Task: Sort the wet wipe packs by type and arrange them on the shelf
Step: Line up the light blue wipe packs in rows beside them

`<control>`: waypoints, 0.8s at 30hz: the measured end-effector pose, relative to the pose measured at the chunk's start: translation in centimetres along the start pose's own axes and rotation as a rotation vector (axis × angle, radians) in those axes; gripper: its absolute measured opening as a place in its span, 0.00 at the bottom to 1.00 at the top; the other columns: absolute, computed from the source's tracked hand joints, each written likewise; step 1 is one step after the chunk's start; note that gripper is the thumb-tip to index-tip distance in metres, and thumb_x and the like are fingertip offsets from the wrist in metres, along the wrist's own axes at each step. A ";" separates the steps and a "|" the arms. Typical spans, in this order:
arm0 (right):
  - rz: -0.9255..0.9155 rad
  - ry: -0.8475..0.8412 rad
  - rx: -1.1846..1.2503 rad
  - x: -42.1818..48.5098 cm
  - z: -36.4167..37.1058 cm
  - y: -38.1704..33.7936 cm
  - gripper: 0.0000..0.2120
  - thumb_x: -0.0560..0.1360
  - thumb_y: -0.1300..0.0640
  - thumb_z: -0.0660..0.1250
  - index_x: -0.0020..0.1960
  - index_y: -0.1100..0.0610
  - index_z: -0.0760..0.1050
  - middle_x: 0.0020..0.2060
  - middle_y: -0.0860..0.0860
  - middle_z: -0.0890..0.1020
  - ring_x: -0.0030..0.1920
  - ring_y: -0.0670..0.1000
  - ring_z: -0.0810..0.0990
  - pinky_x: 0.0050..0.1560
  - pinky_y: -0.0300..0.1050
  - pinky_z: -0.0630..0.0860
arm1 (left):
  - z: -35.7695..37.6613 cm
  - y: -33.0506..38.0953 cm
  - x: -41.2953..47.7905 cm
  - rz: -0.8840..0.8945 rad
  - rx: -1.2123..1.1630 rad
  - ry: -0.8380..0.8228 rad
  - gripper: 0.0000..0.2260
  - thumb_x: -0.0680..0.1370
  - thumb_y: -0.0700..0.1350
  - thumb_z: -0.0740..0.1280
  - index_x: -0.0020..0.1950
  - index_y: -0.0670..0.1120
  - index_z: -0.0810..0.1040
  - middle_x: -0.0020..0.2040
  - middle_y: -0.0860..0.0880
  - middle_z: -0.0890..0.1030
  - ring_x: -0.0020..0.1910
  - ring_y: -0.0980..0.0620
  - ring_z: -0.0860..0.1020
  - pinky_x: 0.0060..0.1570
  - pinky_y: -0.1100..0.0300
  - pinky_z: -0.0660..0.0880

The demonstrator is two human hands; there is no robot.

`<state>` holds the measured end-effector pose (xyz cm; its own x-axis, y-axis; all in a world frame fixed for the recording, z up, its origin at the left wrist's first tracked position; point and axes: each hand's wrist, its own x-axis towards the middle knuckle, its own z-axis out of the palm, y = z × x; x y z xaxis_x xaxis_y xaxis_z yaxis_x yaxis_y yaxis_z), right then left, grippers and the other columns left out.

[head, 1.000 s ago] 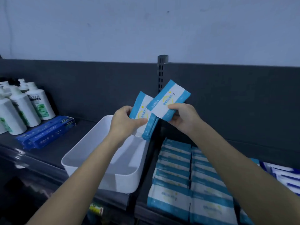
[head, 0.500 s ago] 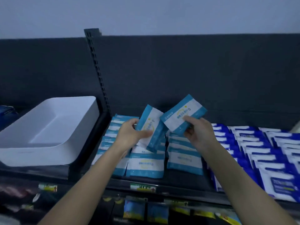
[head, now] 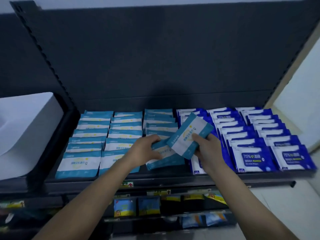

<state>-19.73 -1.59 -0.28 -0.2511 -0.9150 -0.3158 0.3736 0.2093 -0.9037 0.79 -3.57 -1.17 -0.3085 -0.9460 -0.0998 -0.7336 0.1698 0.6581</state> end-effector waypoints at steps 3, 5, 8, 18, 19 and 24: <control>0.049 0.037 0.007 -0.4 -0.3 1.2 0.12 0.76 0.66 0.66 0.59 0.63 0.74 0.52 0.56 0.82 0.52 0.55 0.82 0.45 0.50 0.82 | 0.1 -0.3 0.5 0.046 0.139 -0.067 0.26 0.71 0.48 0.75 0.66 0.49 0.71 0.61 0.52 0.75 0.58 0.55 0.72 0.47 0.68 0.66; 0.049 0.051 -0.014 -0.9 -0.3 2.0 0.11 0.76 0.67 0.66 0.58 0.61 0.74 0.51 0.55 0.82 0.52 0.54 0.82 0.42 0.47 0.82 | 0.0 -0.7 0.4 0.077 0.270 -0.133 0.33 0.71 0.51 0.75 0.72 0.51 0.65 0.66 0.51 0.70 0.65 0.51 0.66 0.57 0.64 0.64; 0.029 0.067 -0.052 -1.2 -0.4 3.0 0.10 0.76 0.67 0.66 0.56 0.59 0.74 0.51 0.55 0.82 0.51 0.53 0.82 0.42 0.47 0.82 | 0.0 -1.9 -0.2 0.088 0.391 -0.131 0.42 0.69 0.57 0.74 0.77 0.53 0.56 0.71 0.51 0.64 0.68 0.50 0.59 0.67 0.61 0.57; 0.016 0.093 -0.103 -2.4 -0.2 4.1 0.12 0.76 0.67 0.66 0.58 0.60 0.75 0.51 0.55 0.82 0.50 0.53 0.82 0.44 0.49 0.82 | 1.5 -3.3 -2.3 -0.004 0.443 0.096 0.38 0.73 0.63 0.66 0.77 0.49 0.55 0.74 0.52 0.60 0.72 0.50 0.56 0.69 0.56 0.52; 0.020 0.100 -0.085 -2.5 -0.1 4.2 0.12 0.76 0.66 0.66 0.59 0.60 0.74 0.51 0.55 0.82 0.50 0.53 0.82 0.45 0.50 0.82 | 1.6 -3.2 -2.3 -0.012 0.483 0.108 0.38 0.74 0.64 0.65 0.77 0.49 0.55 0.74 0.53 0.60 0.72 0.50 0.56 0.69 0.56 0.52; 0.029 0.139 0.007 -3.1 0.4 3.9 0.06 0.78 0.62 0.65 0.54 0.60 0.76 0.50 0.55 0.82 0.51 0.53 0.82 0.42 0.45 0.82 | 1.4 -3.1 -1.2 -0.016 0.570 0.194 0.37 0.75 0.63 0.63 0.77 0.48 0.56 0.73 0.50 0.62 0.72 0.48 0.58 0.68 0.53 0.56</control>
<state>-17.19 1.91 -2.70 -0.3608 -0.8521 -0.3791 0.3883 0.2323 -0.8918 2.62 -2.57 -4.11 -0.2174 -0.9738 0.0671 -0.9629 0.2252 0.1484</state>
